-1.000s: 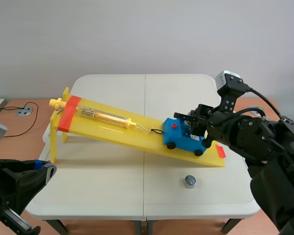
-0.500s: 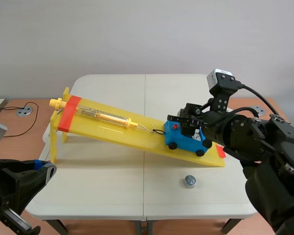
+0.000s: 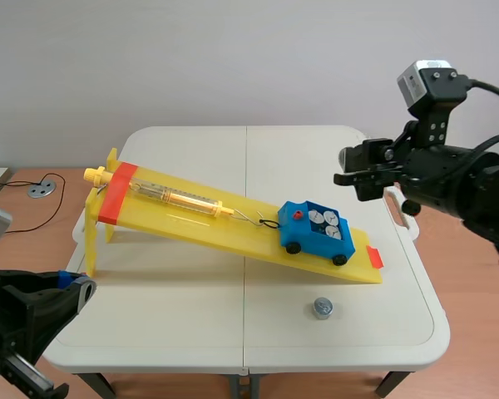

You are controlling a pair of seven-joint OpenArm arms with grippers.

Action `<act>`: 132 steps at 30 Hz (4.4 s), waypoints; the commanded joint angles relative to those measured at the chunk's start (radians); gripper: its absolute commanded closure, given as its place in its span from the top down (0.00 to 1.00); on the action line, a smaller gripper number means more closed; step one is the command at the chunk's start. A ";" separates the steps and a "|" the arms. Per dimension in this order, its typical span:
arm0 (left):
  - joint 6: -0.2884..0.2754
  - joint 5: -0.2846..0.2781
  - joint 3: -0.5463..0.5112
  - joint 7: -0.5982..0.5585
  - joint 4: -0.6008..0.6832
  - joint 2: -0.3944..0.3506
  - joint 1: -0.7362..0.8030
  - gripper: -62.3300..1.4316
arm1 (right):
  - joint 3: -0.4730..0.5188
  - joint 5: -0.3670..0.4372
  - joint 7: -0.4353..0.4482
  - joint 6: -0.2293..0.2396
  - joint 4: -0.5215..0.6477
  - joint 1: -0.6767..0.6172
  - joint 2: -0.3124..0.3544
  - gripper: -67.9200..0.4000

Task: Place the four metal weights on the blue cart on the ramp.

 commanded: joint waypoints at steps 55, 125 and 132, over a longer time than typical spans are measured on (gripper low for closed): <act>-0.026 -0.059 -0.015 -0.091 0.070 0.005 -0.036 0.07 | -0.241 -0.323 0.288 -0.098 -0.092 -0.146 0.050 0.33; -0.026 -0.059 -0.015 -0.089 0.070 0.005 -0.036 0.07 | -0.096 -0.167 0.068 -0.174 0.431 -0.342 0.176 0.02; -0.026 -0.059 -0.015 -0.089 0.070 0.005 -0.036 0.07 | -0.096 -0.129 0.066 -0.177 0.417 -0.263 0.175 0.02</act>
